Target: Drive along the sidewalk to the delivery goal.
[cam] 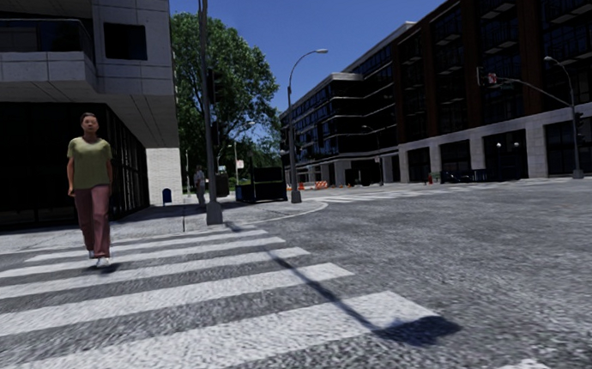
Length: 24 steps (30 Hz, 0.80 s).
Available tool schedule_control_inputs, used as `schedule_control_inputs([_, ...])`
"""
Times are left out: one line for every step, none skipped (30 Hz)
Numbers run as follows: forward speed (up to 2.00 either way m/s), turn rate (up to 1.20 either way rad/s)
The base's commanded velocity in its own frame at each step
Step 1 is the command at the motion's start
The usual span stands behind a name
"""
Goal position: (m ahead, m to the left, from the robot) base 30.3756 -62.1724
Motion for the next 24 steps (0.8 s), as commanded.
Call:
schedule_control_inputs([2.0,0.19])
schedule_control_inputs([2.0,0.19])
schedule_control_inputs([2.0,0.19])
schedule_control_inputs([2.0,0.19])
schedule_control_inputs([2.0,0.19])
schedule_control_inputs([2.0,0.23])
schedule_control_inputs([2.0,0.23])
schedule_control_inputs([2.0,0.25])
schedule_control_inputs([2.0,0.3])
schedule_control_inputs([2.0,0.35])
schedule_control_inputs([2.0,0.38])
schedule_control_inputs([2.0,0.38])
schedule_control_inputs([2.0,0.38])
schedule_control_inputs([2.0,0.39])
schedule_control_inputs([2.0,0.41])
schedule_control_inputs([2.0,0.41])
schedule_control_inputs([2.0,0.46])
schedule_control_inputs([2.0,0.47])
schedule_control_inputs([2.0,0.48])
schedule_control_inputs([2.0,0.48])
schedule_control_inputs([2.0,0.48])
schedule_control_inputs([2.0,0.48])
schedule_control_inputs([2.0,0.48])
schedule_control_inputs([2.0,0.48])
